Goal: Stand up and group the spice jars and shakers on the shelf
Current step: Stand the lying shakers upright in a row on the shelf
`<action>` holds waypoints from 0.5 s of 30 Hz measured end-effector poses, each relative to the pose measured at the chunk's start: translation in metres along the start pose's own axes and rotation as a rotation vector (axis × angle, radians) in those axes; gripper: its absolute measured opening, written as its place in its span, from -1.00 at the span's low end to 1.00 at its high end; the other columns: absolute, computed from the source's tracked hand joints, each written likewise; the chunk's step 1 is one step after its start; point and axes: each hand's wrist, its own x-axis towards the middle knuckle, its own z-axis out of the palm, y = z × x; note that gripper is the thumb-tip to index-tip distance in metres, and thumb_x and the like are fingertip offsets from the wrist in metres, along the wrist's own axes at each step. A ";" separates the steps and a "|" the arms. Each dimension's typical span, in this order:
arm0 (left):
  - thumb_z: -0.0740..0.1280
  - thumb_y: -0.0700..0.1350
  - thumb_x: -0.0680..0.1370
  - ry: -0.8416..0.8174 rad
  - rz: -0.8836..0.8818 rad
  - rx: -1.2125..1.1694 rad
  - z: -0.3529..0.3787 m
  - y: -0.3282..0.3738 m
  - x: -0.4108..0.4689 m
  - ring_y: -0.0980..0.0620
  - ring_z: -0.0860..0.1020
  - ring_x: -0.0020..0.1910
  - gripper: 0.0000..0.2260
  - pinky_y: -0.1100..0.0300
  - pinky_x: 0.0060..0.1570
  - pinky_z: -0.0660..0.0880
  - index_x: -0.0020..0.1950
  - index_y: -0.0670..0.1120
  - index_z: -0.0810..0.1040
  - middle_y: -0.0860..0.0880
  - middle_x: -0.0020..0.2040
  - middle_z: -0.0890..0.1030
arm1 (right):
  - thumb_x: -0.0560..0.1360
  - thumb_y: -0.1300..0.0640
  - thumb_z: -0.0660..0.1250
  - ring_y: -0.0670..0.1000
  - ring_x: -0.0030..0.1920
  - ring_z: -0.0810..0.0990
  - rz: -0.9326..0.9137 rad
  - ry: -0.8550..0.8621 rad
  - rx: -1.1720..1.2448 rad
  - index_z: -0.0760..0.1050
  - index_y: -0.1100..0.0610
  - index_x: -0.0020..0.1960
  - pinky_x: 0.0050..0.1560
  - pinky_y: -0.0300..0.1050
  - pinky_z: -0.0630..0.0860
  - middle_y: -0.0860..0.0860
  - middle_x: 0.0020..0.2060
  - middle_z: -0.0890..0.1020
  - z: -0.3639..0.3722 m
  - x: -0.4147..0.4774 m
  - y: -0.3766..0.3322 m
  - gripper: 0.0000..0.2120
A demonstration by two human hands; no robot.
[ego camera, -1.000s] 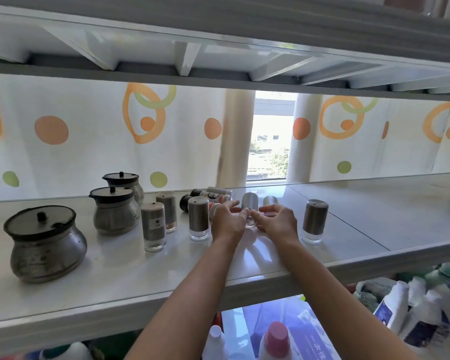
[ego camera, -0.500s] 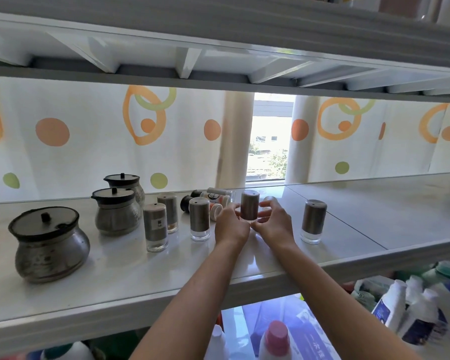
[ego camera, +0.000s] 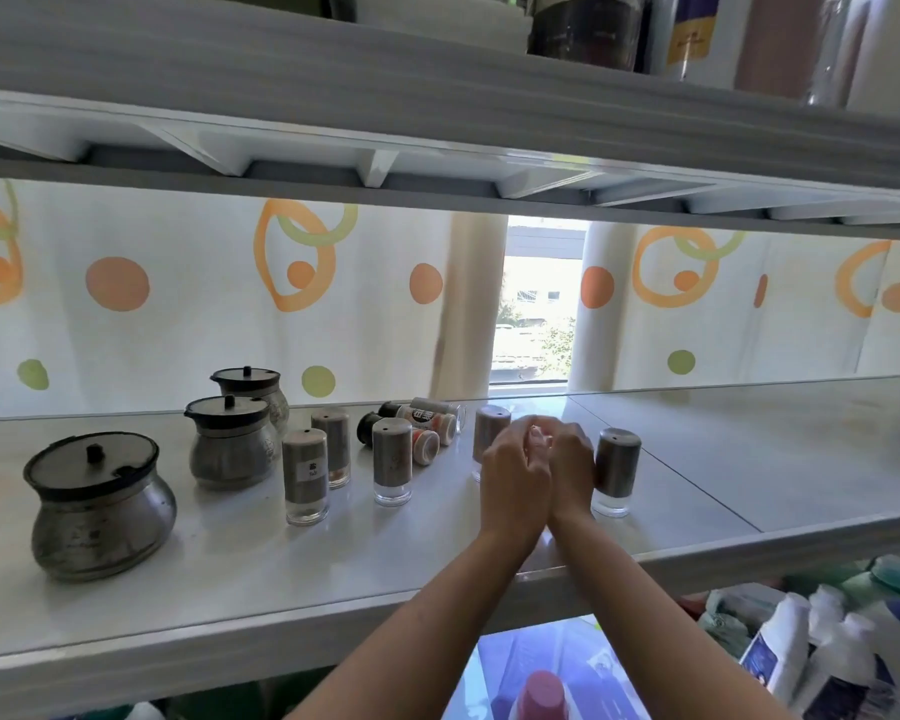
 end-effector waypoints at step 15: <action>-0.07 0.08 0.65 -0.260 -0.240 -0.227 0.006 -0.020 0.017 -0.03 0.56 0.03 -0.48 0.12 0.11 0.44 0.09 -0.22 0.58 -0.22 0.10 0.63 | 0.52 0.09 0.27 0.14 0.02 0.57 0.152 -0.039 -0.016 0.46 0.19 0.02 -0.03 -0.08 0.48 0.15 0.02 0.51 -0.005 -0.006 -0.005 -0.82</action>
